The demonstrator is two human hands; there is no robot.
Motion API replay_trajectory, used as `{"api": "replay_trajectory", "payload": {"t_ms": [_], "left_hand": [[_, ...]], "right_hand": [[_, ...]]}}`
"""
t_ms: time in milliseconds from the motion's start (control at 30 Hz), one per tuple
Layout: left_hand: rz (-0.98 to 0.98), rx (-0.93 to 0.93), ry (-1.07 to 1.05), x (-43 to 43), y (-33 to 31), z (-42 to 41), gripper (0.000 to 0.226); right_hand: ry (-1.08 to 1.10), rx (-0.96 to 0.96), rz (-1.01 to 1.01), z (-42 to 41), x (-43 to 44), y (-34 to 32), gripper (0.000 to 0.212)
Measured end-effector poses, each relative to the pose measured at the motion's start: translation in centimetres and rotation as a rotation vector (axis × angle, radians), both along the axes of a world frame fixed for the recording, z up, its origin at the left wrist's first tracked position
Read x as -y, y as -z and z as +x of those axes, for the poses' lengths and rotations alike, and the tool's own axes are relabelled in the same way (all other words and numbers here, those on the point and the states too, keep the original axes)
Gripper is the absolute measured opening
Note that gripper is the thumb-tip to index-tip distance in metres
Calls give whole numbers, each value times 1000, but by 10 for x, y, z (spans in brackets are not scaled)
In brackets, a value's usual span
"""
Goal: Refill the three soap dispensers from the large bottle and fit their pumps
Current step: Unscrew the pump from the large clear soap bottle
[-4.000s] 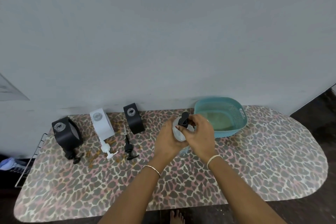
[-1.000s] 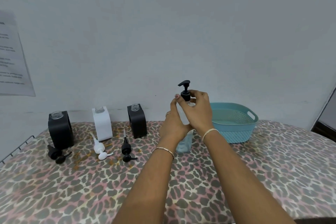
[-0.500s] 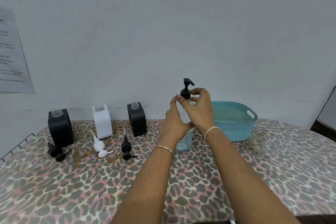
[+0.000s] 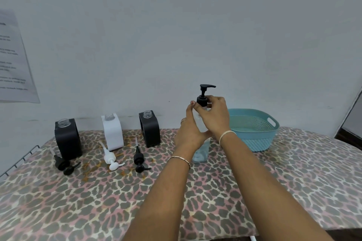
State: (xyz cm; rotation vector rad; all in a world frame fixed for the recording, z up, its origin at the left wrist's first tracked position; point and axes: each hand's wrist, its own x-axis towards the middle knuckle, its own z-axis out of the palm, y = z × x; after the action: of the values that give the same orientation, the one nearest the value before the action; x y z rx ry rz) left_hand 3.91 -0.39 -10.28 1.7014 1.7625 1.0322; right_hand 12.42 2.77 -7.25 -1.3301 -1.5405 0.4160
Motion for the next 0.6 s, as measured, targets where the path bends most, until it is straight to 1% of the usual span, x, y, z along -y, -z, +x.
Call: {"api": "replay_trajectory", "payload": {"t_ms": [67, 100, 167, 233, 267, 333, 433, 500, 600], "left_hand": [[10, 8, 7, 0, 1, 0, 115], [14, 17, 10, -1, 0, 0, 114], [17, 35, 12, -1, 0, -1, 111], [17, 30, 5, -1, 1, -1, 108], [20, 16, -2, -1, 1, -1, 107], [20, -5, -15, 0, 1, 0, 106], [11, -5, -10, 1, 0, 1, 109], [4, -7, -11, 1, 1, 0, 112], [13, 2, -6, 0, 2, -1, 112]], "right_hand": [[-20, -9, -1, 2, 0, -2, 38], [-34, -44, 4, 2, 1, -2, 38], [-77, -171, -2, 4, 4, 2, 37], [-114, -264, -4, 6, 8, 7, 29], [-120, -275, 6, 6, 9, 9, 25], [-119, -259, 34, 5, 11, 11, 21], [-101, -240, 56, 1, 11, 8, 30], [-65, -185, 51, 0, 8, 4, 36], [-68, -164, 22, 1, 7, -2, 34]]}}
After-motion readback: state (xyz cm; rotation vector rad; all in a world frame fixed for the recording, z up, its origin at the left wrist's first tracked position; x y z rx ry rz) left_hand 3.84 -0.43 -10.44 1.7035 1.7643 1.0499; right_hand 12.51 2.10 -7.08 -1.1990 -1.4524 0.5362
